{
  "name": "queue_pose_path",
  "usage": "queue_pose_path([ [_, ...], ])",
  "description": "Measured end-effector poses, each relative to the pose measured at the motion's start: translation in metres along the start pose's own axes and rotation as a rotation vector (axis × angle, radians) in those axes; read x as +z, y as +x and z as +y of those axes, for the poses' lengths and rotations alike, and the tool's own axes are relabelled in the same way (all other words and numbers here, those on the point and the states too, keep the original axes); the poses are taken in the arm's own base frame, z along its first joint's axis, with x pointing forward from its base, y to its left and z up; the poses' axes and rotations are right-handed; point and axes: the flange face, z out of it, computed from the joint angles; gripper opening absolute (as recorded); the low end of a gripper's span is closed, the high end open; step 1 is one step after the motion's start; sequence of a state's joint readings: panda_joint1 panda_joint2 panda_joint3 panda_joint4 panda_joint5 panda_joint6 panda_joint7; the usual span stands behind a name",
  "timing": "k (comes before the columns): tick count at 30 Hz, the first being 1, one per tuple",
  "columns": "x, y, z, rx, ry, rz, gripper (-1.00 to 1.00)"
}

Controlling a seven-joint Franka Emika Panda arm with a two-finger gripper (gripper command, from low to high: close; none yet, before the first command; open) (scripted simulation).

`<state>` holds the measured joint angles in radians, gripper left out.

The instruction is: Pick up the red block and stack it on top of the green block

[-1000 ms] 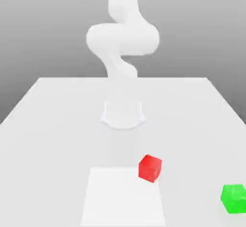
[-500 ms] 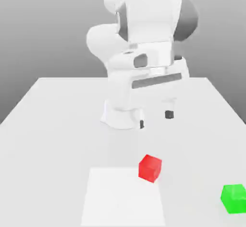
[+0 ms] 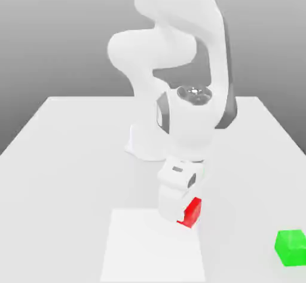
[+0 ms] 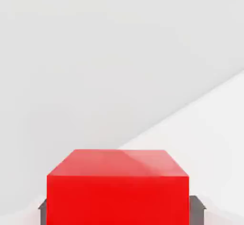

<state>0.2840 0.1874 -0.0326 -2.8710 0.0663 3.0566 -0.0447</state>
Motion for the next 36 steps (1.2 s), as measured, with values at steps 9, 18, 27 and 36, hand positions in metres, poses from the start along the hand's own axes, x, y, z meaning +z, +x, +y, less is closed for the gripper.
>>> queue_pose_path([
  [9,-0.054,0.001,0.001,0.001,0.001,0.001,-1.00],
  [18,-0.083,0.080,-0.074,-0.275,-0.015,0.000,-1.00],
  [27,-0.087,0.141,-0.180,-0.557,-0.001,0.000,-1.00],
  [36,-0.039,0.142,-0.185,-0.569,0.000,0.001,1.00],
])
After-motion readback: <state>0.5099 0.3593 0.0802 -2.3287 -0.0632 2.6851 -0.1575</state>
